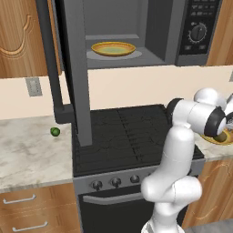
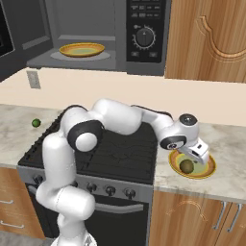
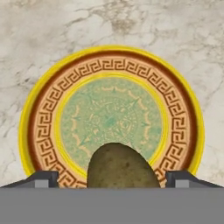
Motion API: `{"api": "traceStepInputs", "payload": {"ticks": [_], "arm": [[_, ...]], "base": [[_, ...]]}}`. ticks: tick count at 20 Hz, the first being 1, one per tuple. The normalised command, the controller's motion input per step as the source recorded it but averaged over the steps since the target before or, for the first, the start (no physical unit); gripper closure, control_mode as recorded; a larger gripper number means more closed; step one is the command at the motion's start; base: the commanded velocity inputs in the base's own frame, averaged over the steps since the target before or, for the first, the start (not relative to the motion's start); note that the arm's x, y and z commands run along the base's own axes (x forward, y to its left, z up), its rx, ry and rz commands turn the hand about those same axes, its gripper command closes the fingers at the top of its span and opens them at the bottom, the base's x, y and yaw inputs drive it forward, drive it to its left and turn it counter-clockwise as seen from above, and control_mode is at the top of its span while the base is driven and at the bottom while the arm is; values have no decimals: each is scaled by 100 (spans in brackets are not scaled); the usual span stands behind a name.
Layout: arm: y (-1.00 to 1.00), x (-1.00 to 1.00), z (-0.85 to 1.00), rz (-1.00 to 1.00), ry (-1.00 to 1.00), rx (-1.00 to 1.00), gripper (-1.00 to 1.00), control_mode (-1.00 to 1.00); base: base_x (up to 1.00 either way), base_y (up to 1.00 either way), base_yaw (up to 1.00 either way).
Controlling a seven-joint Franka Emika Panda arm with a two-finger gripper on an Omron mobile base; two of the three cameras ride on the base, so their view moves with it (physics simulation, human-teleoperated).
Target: Pick the potato from the microwave and place it on plate located on the counter.
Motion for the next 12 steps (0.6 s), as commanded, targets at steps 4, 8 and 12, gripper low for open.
{"api": "traceStepInputs", "payload": {"ticks": [4,8,12], "arm": [[4,11,11,0,-3,0,-100,-100],[43,-15,51,0,-7,-3,-100,-100],[99,-44,43,0,-4,-11,-100,-100]], "base": [[0,0,0],[0,0,0],[0,0,0]]}}
